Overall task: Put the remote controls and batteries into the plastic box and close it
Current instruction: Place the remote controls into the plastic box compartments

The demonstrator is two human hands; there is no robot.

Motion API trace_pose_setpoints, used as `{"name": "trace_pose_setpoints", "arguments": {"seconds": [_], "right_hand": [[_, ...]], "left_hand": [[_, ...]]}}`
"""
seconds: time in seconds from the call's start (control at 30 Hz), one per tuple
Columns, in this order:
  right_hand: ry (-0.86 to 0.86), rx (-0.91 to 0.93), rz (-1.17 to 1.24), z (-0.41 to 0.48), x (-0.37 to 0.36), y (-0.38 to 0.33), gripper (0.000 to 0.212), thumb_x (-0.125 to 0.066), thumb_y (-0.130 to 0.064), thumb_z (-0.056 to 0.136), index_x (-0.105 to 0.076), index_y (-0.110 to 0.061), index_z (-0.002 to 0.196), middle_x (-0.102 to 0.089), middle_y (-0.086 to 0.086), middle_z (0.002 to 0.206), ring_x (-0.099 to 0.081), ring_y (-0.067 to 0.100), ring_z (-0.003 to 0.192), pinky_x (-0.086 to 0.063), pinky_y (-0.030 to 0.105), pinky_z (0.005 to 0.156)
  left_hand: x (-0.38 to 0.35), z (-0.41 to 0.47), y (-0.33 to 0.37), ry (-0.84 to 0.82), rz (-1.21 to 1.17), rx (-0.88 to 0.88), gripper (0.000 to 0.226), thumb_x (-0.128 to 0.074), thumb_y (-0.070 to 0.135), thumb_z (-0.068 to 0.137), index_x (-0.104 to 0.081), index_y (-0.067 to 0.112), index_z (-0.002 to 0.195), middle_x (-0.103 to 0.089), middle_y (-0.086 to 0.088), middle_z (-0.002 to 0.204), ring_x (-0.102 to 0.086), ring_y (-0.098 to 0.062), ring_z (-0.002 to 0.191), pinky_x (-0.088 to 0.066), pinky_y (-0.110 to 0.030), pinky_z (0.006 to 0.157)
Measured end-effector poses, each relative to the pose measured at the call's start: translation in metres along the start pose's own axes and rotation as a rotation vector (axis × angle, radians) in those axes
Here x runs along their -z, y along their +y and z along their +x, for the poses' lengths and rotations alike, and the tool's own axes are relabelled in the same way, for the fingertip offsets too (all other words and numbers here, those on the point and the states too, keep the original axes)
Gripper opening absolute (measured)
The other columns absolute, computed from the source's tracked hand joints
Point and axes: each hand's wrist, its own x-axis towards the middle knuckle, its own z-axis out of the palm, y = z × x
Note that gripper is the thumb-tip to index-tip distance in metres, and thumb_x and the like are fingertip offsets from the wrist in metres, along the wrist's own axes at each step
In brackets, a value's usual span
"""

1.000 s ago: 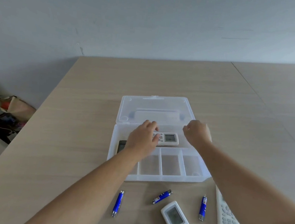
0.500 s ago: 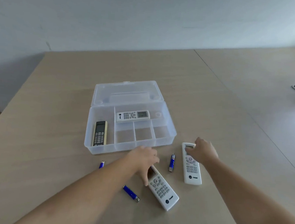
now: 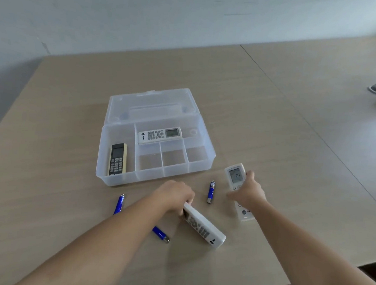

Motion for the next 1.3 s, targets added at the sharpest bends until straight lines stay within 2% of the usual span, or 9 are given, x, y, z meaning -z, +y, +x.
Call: {"name": "trace_pose_setpoints", "arguments": {"seconds": [0.07,0.23,0.43,0.57,0.63,0.7,0.83,1.03,1.3], "right_hand": [[-0.021,-0.008,0.121,0.004,0.011,-0.001,0.060,-0.074,-0.020,0.068,-0.037,-0.016,0.114,-0.057,0.007,0.098,-0.062,0.028,0.083,-0.052,0.035,0.064],[-0.125,0.103,0.603,0.008,0.045,-0.030,0.036,-0.077,-0.021,0.074,-0.052,-0.012,0.098,-0.061,0.007,0.083,-0.061,0.024,0.068,-0.055,0.038,0.068],[-0.108,0.187,0.632,0.002,0.069,-0.098,0.027,-0.063,-0.038,0.086,-0.065,-0.011,0.080,-0.067,0.006,0.072,-0.064,0.020,0.062,-0.053,0.029,0.060],[-0.101,0.247,0.670,0.011,0.069,-0.134,0.021,-0.062,-0.025,0.089,-0.063,-0.007,0.078,-0.066,0.011,0.075,-0.064,0.024,0.065,-0.057,0.040,0.074],[-0.093,0.264,0.686,0.017,0.066,-0.150,0.013,-0.063,-0.018,0.087,-0.062,-0.004,0.087,-0.065,0.011,0.074,-0.064,0.025,0.063,-0.060,0.040,0.071],[-0.091,0.265,0.677,0.025,0.060,-0.164,0.008,-0.064,-0.014,0.086,-0.060,-0.007,0.086,-0.064,0.010,0.072,-0.063,0.023,0.059,-0.059,0.034,0.060],[-0.103,0.188,0.693,0.043,0.034,-0.188,0.018,-0.061,-0.014,0.088,-0.056,-0.007,0.073,-0.060,0.012,0.070,-0.063,0.024,0.058,-0.058,0.026,0.046],[-0.176,0.065,0.750,0.078,-0.014,-0.217,0.010,-0.057,-0.006,0.090,-0.057,0.003,0.091,-0.060,0.015,0.075,-0.064,0.030,0.060,-0.062,0.036,0.062],[-0.278,-0.102,0.742,0.101,-0.059,-0.240,0.011,-0.051,-0.007,0.093,-0.051,0.003,0.097,-0.064,0.020,0.079,-0.067,0.038,0.068,-0.056,0.046,0.088]], "left_hand": [[0.009,-0.004,-0.003,-0.023,-0.367,0.026,0.024,-0.079,0.017,0.070,-0.066,0.017,0.090,-0.066,0.002,0.092,-0.061,-0.016,0.087,-0.045,-0.027,0.070],[0.034,-0.018,-0.018,0.045,-1.266,-0.052,0.018,-0.077,0.010,0.068,-0.075,0.011,0.085,-0.074,-0.002,0.082,-0.065,-0.016,0.083,-0.050,-0.032,0.083],[0.066,-0.040,-0.043,0.075,-1.724,0.064,0.032,-0.046,0.035,0.099,-0.063,0.011,0.087,-0.072,-0.004,0.065,-0.070,-0.016,0.059,-0.057,-0.030,0.063],[0.082,-0.052,-0.069,-0.006,-1.544,0.307,0.043,-0.067,0.057,0.077,-0.060,0.017,0.090,-0.061,0.001,0.063,-0.060,-0.012,0.052,-0.051,-0.022,0.057],[0.088,-0.056,-0.086,-0.108,-1.276,0.371,0.047,-0.080,0.045,0.056,-0.056,0.018,0.087,-0.056,-0.001,0.071,-0.054,-0.015,0.060,-0.046,-0.023,0.058],[0.096,-0.060,-0.099,-0.148,-1.078,0.389,0.032,-0.076,0.027,0.065,-0.053,0.019,0.086,-0.055,-0.004,0.078,-0.053,-0.017,0.064,-0.045,-0.025,0.062],[0.115,-0.057,-0.129,-0.002,-0.909,0.417,0.022,-0.071,0.017,0.078,-0.056,0.023,0.094,-0.058,-0.005,0.084,-0.056,-0.021,0.070,-0.045,-0.026,0.064],[0.131,-0.038,-0.179,0.257,-0.793,0.503,0.037,-0.075,0.029,0.072,-0.065,0.018,0.106,-0.069,-0.008,0.100,-0.064,-0.025,0.080,-0.049,-0.026,0.063],[0.130,-0.011,-0.210,0.419,-0.779,0.495,0.043,-0.076,0.027,0.075,-0.064,0.019,0.116,-0.061,0.002,0.089,-0.058,-0.018,0.079,-0.040,-0.021,0.058]]}}
